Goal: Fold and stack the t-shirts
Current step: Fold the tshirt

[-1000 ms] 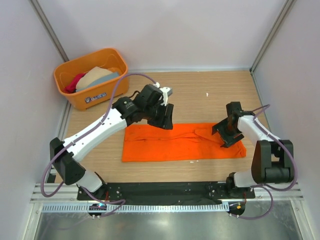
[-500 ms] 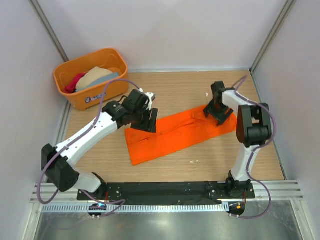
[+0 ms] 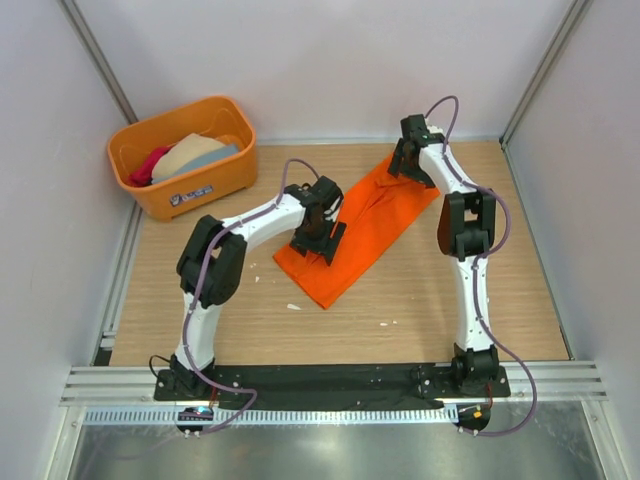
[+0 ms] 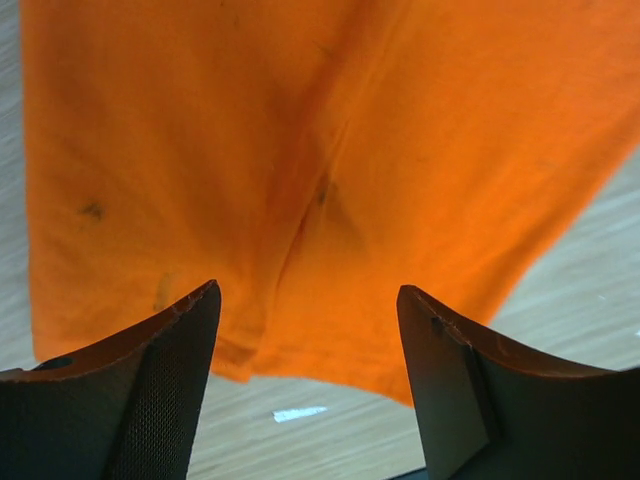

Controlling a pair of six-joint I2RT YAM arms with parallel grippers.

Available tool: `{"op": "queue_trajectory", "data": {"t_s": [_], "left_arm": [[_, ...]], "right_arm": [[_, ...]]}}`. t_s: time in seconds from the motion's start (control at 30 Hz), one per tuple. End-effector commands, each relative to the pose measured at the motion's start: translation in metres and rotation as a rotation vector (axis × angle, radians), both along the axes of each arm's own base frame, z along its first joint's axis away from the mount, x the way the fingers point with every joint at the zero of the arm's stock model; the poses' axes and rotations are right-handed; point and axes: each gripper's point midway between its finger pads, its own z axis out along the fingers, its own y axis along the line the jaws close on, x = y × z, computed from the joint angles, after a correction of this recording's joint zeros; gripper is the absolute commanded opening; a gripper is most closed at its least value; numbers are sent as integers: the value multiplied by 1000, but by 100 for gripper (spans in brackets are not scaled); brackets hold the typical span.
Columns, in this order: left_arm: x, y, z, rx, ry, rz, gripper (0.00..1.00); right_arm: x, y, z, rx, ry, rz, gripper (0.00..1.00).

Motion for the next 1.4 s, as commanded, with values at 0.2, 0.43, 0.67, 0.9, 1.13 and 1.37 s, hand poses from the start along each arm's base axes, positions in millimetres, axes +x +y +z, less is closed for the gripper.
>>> {"op": "queue_trajectory", "data": {"t_s": [0.2, 0.43, 0.67, 0.9, 1.13, 1.37], "left_arm": [[7, -5, -40, 29, 60, -33, 71], [-57, -15, -56, -120, 216, 42, 64], [-141, -77, -22, -282, 344, -33, 64], [-190, -156, 61, -510, 402, -237, 67], [-120, -83, 147, -574, 139, -65, 70], [-73, 15, 185, -618, 24, 182, 71]], "right_arm": [[-60, -1, 112, 17, -69, 80, 100], [-97, -4, 115, 20, -30, 94, 100], [-66, -1, 97, 1, -58, 97, 100], [-25, 32, 66, 3, -56, 189, 100], [-19, 54, 21, -32, 0, 249, 96], [-8, 79, -27, -59, 53, 340, 89]]}}
